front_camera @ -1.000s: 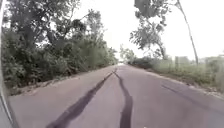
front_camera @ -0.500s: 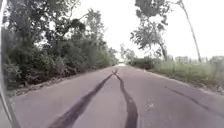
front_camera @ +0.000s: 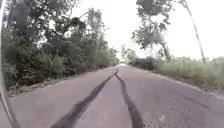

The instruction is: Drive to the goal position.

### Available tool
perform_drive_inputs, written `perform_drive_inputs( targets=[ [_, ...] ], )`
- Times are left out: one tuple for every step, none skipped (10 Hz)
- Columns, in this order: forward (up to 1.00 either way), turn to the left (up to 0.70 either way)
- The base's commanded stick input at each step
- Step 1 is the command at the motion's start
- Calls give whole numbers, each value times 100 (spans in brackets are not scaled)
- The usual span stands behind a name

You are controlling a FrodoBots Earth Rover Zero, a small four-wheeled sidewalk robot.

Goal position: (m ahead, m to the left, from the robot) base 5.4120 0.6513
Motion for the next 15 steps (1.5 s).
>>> perform_drive_inputs(
  targets=[
    [70, 0],
    [70, 0],
    [70, 0],
    [70, 0],
    [70, 0],
    [70, 0],
    [70, 0],
    [70, 0],
    [70, 0],
    [70, 0],
    [70, 0],
    [70, 0],
    [70, 0],
    [70, 0],
    [70, 0]
  ],
)
